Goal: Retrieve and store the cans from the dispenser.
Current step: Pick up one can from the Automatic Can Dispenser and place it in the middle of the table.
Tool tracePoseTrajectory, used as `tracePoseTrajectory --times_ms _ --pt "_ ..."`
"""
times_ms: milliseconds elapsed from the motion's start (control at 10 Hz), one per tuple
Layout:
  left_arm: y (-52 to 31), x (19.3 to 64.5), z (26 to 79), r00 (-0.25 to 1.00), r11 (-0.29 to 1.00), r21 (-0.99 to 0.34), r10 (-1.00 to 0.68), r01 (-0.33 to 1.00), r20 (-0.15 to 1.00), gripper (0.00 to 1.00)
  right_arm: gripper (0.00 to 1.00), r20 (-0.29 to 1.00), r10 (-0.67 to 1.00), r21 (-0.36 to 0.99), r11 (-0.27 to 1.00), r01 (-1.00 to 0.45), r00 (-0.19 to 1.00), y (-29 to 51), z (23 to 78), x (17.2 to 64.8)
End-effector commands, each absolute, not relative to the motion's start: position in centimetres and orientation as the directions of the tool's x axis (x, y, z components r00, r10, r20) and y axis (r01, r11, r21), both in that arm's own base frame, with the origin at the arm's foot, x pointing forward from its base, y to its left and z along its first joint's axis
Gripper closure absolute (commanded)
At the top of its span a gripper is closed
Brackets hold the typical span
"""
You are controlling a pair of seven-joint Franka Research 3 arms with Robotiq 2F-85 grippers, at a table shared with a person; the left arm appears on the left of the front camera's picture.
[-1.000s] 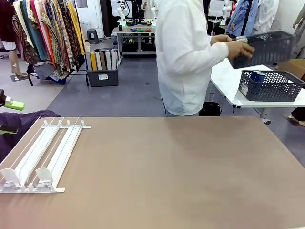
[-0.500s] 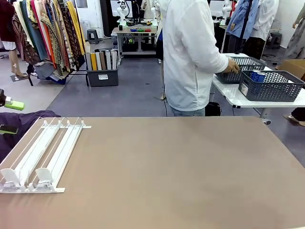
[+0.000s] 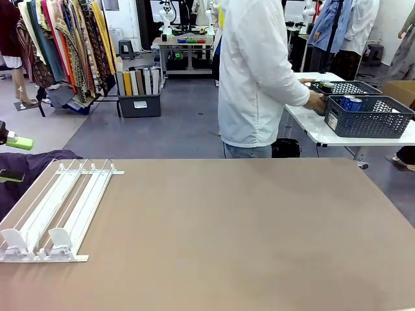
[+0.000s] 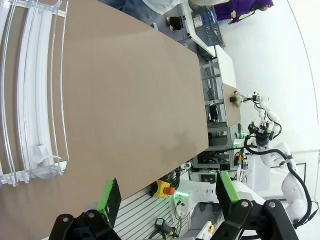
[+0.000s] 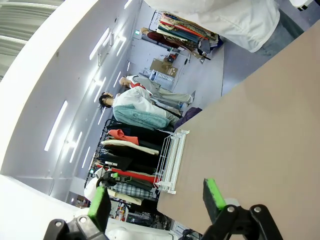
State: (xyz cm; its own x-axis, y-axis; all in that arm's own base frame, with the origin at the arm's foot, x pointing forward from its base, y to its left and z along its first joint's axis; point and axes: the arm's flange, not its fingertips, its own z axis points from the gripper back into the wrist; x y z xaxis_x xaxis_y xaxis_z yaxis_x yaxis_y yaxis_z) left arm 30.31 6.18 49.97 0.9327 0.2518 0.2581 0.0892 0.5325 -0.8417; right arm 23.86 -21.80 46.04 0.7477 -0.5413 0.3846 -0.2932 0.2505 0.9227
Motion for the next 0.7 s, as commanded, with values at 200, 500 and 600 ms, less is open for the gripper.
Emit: tracePoseTrajectory --times_ms 200,500,600 --pt "6.22 30.19 49.99 0.929 0.521 -0.846 0.248 0.111 0.274 0.0 0.0 0.401 -0.552 0.916 0.242 -0.319 0.731 -21.73 46.42 24.21" --pt "6.22 30.19 49.99 0.929 0.521 -0.846 0.248 0.111 0.274 0.0 0.0 0.401 -0.552 0.916 0.242 -0.319 0.731 -21.73 46.42 24.21" --pt "6.22 30.19 49.99 0.929 0.521 -0.846 0.248 0.111 0.274 0.0 0.0 0.401 -0.552 0.916 0.242 -0.319 0.731 -21.73 46.42 24.21"
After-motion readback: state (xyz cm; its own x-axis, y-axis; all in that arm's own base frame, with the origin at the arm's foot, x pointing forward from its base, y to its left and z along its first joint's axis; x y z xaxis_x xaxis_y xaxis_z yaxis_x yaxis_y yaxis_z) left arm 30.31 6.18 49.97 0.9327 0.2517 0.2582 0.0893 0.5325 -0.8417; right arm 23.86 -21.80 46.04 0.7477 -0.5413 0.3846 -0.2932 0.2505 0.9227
